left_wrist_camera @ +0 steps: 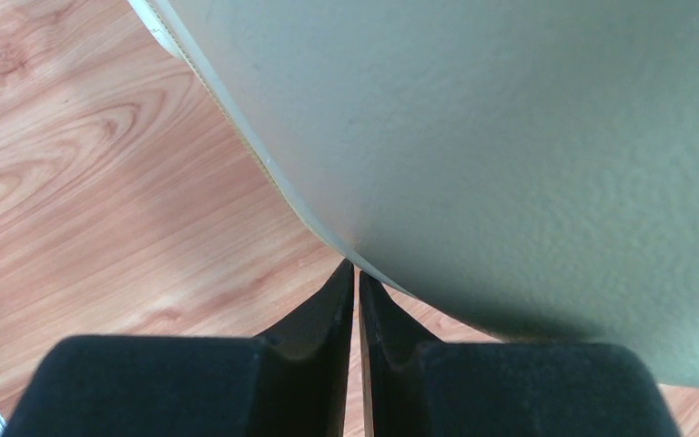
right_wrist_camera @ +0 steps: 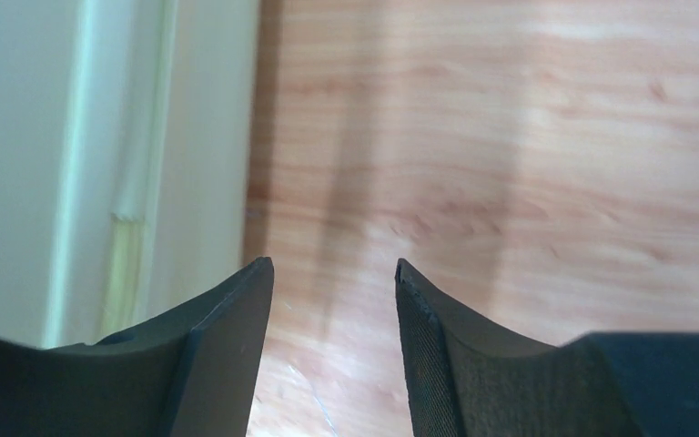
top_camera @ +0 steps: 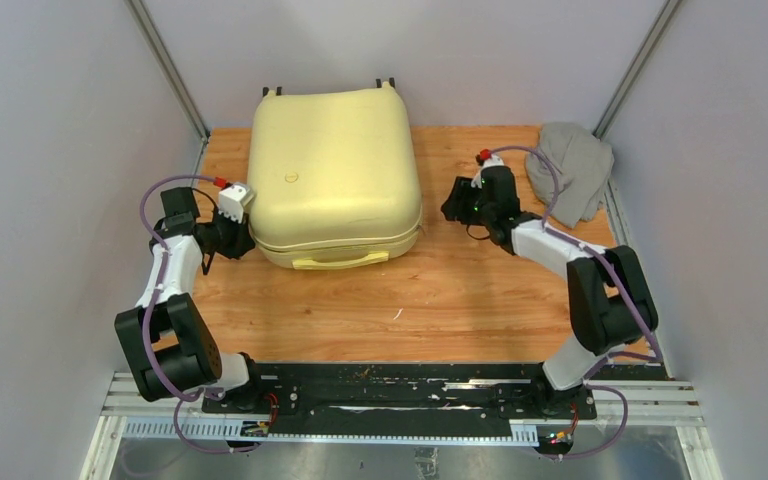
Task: Pack the luggage
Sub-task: Zip the luggage at the center of the board.
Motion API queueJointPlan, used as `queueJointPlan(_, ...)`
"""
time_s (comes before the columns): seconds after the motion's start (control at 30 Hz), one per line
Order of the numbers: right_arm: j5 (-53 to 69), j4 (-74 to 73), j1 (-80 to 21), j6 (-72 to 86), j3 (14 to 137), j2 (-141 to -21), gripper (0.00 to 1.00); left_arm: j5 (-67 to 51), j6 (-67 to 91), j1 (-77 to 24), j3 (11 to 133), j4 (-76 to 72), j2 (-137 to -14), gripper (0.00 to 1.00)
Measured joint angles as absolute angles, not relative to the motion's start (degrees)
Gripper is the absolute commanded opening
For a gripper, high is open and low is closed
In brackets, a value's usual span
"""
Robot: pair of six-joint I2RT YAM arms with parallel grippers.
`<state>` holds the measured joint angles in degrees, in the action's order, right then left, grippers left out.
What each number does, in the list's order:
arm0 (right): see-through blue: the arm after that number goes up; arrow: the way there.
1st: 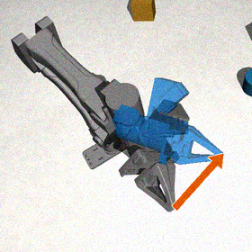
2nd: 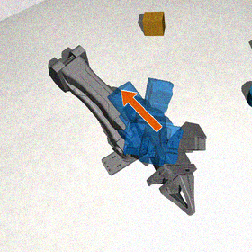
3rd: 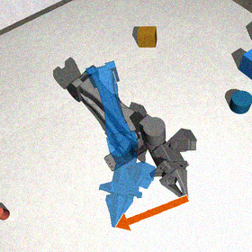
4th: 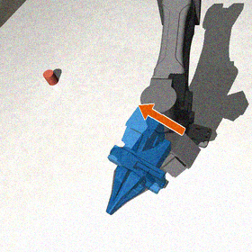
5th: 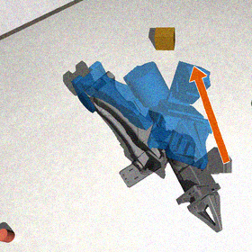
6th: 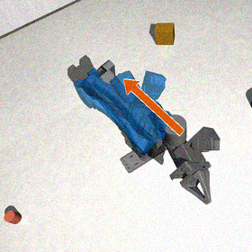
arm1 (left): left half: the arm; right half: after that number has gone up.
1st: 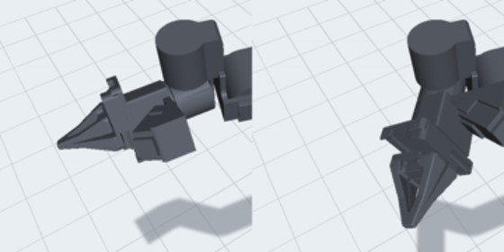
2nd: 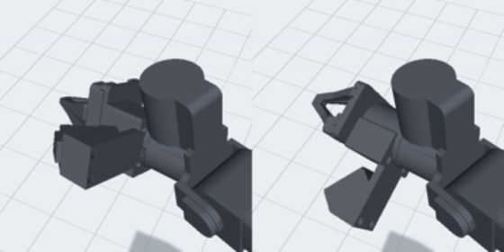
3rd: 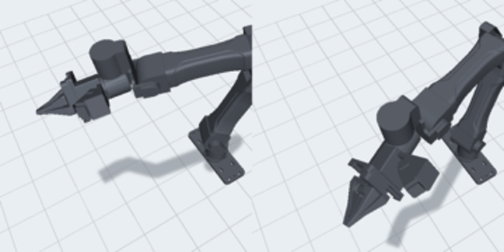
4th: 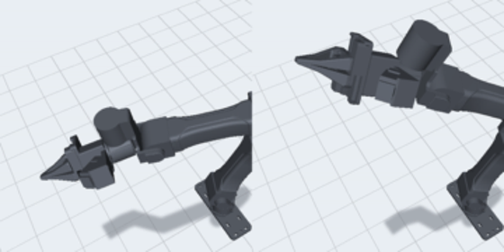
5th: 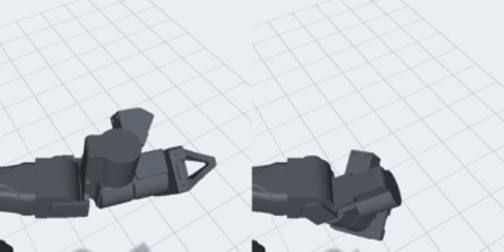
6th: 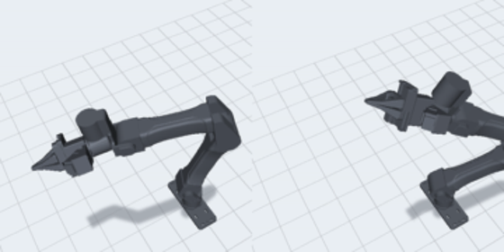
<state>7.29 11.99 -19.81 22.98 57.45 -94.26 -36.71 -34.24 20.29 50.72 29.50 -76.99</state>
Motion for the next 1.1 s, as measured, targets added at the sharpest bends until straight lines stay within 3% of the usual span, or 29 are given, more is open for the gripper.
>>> queueJointPlan(0.27,17.8,21.5,-18.17,18.92,40.4,-85.49,0.58,-36.58,-31.77,20.29,50.74,29.26,-76.99,0.12)
queueJointPlan(0.53,37.5,27.68,-18.17,11.75,40.34,-85.89,0.61,-35.97,-30.13,20.08,50.83,29.23,-76.99,0.12)
queueJointPlan(0.83,47.83,30.76,-18.17,7.42,44.75,-92.77,0.59,-35.55,-29.78,19.9,50.89,29.28,-76.99,0.11)
queueJointPlan(0.93,49.08,31.66,-18.17,6.61,46.3,-95.09,0.54,-35.4,-29.78,19.79,50.98,29.32,-76.99,0.11)
queueJointPlan(1.1,52.16,33.06,-18.17,6.52,46.85,-96.47,0.34,-35.22,-29.74,19.66,51.0,29.32,-76.99,0.11)
